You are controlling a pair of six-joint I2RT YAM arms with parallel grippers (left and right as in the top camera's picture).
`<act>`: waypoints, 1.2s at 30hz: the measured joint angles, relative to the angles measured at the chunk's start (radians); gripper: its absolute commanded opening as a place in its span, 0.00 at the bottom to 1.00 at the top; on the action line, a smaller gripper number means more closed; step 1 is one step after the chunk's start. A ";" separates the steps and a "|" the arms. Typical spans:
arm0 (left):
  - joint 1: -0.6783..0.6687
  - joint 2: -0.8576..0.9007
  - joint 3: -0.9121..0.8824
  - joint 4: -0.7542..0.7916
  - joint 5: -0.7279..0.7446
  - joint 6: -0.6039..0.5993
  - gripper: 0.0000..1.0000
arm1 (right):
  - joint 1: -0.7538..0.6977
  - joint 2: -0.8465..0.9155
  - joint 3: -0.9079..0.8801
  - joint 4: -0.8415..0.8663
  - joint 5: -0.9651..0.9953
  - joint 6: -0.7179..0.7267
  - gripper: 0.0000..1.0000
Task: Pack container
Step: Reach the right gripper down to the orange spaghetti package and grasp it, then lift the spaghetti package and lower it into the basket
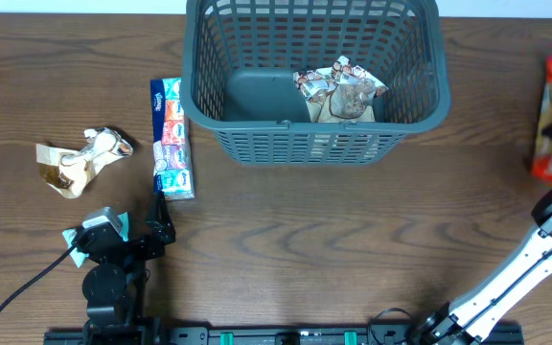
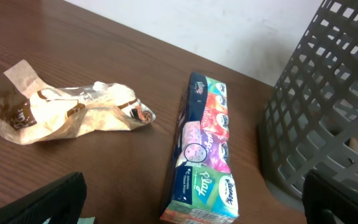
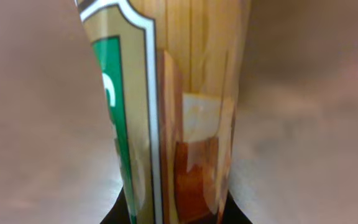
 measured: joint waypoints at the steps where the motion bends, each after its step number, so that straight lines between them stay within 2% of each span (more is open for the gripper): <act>1: 0.000 0.000 0.000 0.000 0.000 0.000 0.98 | 0.009 0.000 0.044 -0.002 -0.045 0.019 0.01; 7: 0.000 0.000 0.000 0.000 0.000 0.000 0.98 | 0.075 -0.035 0.317 0.055 -0.282 0.167 0.01; 13: 0.000 0.000 0.000 0.000 0.000 0.000 0.98 | 0.167 -0.174 0.464 0.221 -0.523 0.354 0.01; 18: 0.000 0.000 0.000 0.000 0.000 0.000 0.98 | 0.340 -0.316 0.502 0.372 -0.692 0.465 0.01; 21: 0.000 0.000 0.000 0.000 0.000 0.000 0.98 | 0.484 -0.357 0.520 0.394 -0.774 0.492 0.01; 24: 0.000 0.000 0.000 0.000 0.000 0.000 0.98 | 0.626 -0.368 0.523 0.314 -0.843 0.477 0.01; 27: 0.000 0.000 0.000 0.000 0.000 0.000 0.98 | 0.706 -0.368 0.503 0.151 -0.839 0.414 0.01; 32: 0.000 0.000 0.000 0.000 0.000 0.000 0.98 | 0.772 -0.356 0.423 -0.114 -0.663 0.241 0.01; 36: 0.000 0.000 0.000 0.000 0.000 0.000 0.98 | 0.822 -0.347 0.362 -0.235 -0.488 0.106 0.01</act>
